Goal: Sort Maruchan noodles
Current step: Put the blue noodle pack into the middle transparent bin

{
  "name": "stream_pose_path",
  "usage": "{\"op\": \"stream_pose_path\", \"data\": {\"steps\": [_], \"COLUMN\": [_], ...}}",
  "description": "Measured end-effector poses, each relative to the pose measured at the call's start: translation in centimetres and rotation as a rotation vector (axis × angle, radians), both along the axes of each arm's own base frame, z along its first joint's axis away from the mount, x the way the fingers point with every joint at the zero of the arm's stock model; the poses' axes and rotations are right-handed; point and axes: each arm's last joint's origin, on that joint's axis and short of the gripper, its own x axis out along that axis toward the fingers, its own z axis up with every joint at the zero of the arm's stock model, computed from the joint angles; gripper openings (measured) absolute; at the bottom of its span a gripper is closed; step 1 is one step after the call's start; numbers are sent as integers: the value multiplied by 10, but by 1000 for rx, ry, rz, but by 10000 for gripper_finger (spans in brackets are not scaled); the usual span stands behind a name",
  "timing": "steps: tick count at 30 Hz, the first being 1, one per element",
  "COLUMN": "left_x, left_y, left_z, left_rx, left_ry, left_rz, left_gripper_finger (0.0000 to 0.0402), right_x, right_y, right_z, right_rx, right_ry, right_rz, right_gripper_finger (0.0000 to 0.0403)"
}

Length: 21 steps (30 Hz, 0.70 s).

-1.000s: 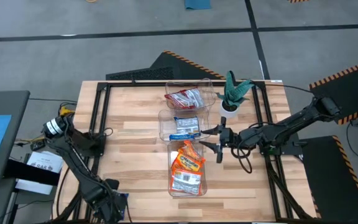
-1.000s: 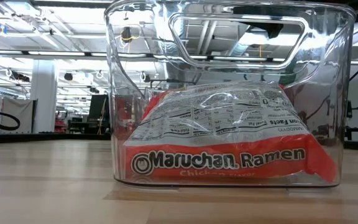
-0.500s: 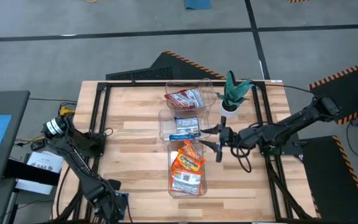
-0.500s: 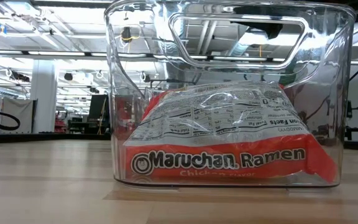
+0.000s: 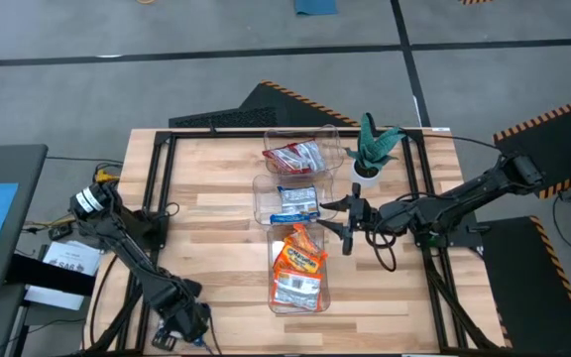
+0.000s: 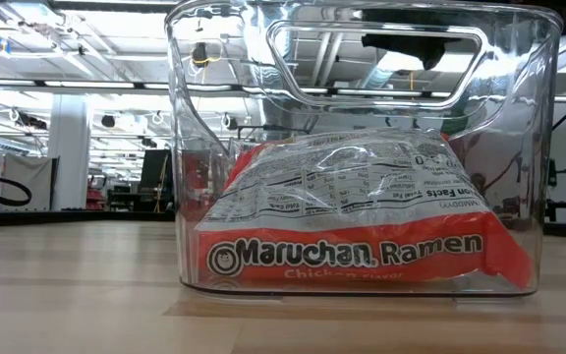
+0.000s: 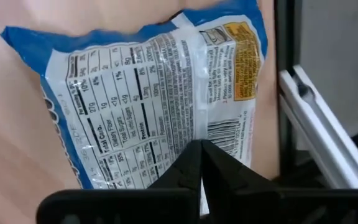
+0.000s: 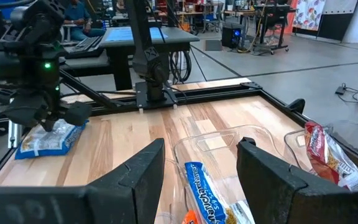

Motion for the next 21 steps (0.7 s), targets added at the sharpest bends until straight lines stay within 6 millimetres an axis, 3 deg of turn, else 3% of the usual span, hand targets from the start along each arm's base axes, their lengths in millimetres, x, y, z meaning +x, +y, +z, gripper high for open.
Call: {"op": "stream_pose_path", "data": {"steps": [6,13,17,21], "left_x": [20,49,62,63], "left_y": [28,76,109,140], "left_z": [-1,-2,-2,0], "left_rx": [118,310,398,515], "left_ry": [-86,-162,-136,-51], "left_rz": [-94,-191,-199,-178], "left_gripper_finger": [0,0,0,0], "right_x": [0,0,0,0], "right_y": [0,0,0,0], "right_z": [0,0,0,0], "right_rx": [0,0,0,0], "right_ry": [0,0,0,0], "right_rz": [0,0,0,0], "right_gripper_finger": [218,218,218,218]}}
